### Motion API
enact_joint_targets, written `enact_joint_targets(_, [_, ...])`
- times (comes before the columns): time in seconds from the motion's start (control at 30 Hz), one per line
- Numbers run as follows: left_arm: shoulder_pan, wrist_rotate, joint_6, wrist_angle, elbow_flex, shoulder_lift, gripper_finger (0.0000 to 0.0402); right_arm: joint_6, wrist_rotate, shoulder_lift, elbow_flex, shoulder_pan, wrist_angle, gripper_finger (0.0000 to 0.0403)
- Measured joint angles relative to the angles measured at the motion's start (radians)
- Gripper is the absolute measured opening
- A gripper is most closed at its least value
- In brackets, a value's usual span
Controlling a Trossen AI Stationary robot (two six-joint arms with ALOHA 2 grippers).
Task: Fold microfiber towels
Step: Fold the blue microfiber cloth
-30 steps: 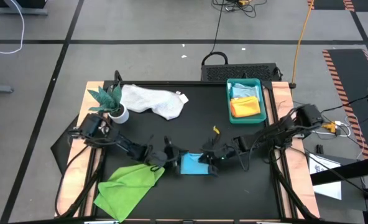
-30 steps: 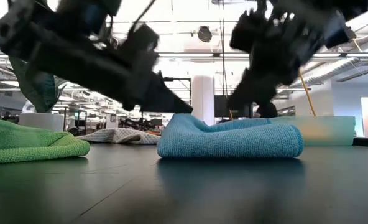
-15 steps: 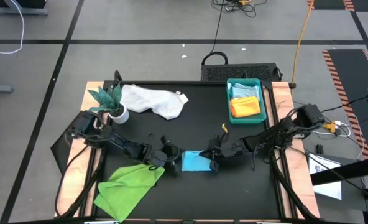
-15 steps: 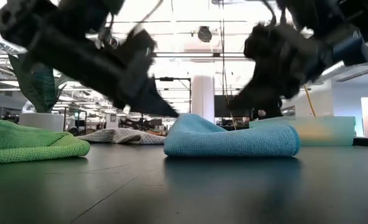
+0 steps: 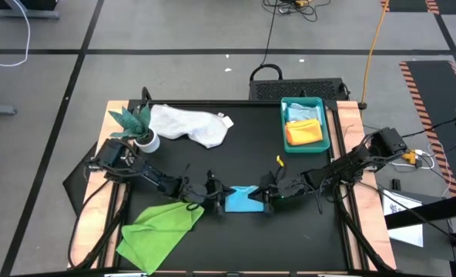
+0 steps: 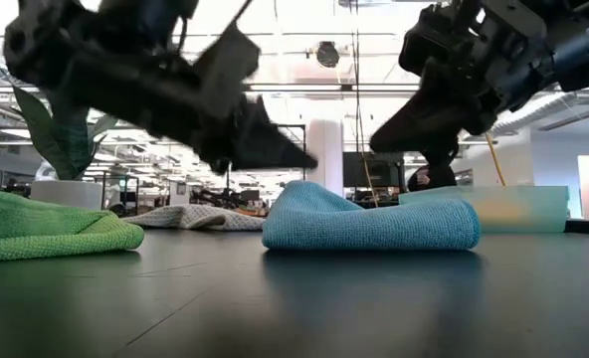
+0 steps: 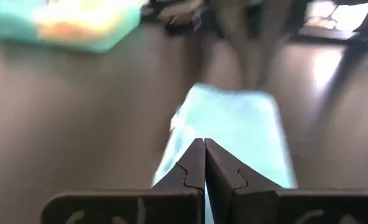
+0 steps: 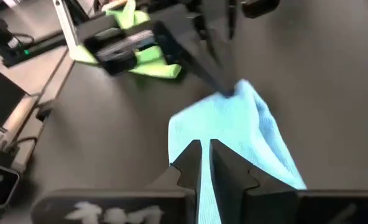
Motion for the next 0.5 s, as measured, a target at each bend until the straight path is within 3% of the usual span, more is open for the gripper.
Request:
enact_joint_targets(0.23, [0.054,-0.015,-0.114,-0.147,0.002,0.043,0.0003,0.027,0.054,0.066,0.000,-0.006,-0.029,0.0033])
enact_joint_targets(0.5, [0.023,-0.018,-0.138,-0.259,0.003,-0.019,0.0004,0.034,0.056,0.106,-0.001,-0.018,-0.042,0.0026])
